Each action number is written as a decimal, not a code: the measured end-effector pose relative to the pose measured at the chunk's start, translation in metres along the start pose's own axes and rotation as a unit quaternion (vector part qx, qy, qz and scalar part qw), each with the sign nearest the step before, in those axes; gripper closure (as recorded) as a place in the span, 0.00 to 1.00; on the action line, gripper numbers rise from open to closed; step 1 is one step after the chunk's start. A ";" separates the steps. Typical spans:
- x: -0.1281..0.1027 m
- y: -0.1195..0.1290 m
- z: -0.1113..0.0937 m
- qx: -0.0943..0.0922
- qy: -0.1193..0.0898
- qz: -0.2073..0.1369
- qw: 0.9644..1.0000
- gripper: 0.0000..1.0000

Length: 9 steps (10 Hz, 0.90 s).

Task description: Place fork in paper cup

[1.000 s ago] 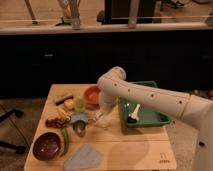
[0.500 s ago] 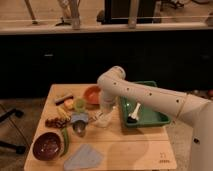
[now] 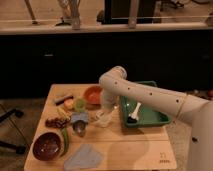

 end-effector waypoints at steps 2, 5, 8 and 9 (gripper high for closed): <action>0.000 0.000 0.001 -0.004 -0.001 0.001 1.000 0.86; 0.001 0.001 0.001 -0.010 -0.003 0.004 1.000 0.56; 0.003 0.003 0.001 -0.011 -0.006 0.007 1.000 0.26; 0.003 0.003 0.001 -0.011 -0.007 0.007 1.000 0.21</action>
